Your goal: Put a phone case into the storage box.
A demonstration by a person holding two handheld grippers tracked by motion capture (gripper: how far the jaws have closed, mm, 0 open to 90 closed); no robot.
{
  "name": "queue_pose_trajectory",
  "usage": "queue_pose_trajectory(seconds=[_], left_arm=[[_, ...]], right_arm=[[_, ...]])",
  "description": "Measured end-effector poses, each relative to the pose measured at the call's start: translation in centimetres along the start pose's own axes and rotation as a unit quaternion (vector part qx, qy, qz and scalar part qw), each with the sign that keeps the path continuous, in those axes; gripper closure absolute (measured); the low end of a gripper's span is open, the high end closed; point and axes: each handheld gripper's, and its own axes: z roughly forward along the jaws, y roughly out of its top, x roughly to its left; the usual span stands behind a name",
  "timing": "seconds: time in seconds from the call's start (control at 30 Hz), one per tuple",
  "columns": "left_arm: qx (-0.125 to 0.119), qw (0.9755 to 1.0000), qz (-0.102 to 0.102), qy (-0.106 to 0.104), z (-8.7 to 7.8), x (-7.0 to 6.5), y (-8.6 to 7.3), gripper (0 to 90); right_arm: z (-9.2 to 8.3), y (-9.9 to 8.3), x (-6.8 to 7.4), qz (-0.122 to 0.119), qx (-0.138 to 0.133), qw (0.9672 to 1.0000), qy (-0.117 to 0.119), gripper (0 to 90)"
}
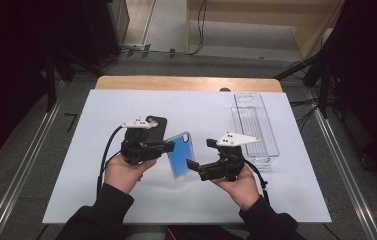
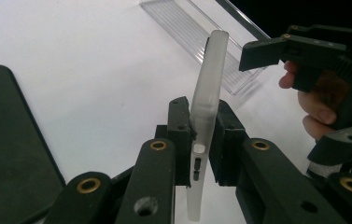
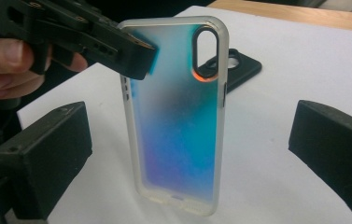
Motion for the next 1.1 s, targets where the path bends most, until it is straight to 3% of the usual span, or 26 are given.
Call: queue_pose_trajectory(seconds=[0.27,0.53,1.1], left_arm=[[0.002,0.9997,-0.013,0.022,0.3,-0.9,0.0,81.3],[0.004,0.9997,-0.021,0.013,0.9,-1.7,-0.1,81.3],[0.006,0.9999,-0.01,0.006,2.1,-3.6,-0.3,81.2]], right_arm=[[1.0,-0.4,0.9,0.007,0.011,0.9986,-0.05,0.0],[1.5,-0.7,1.4,0.007,0.015,0.9978,-0.064,0.0],[2.6,-1.2,1.7,0.007,0.022,0.9957,-0.09,0.0]])
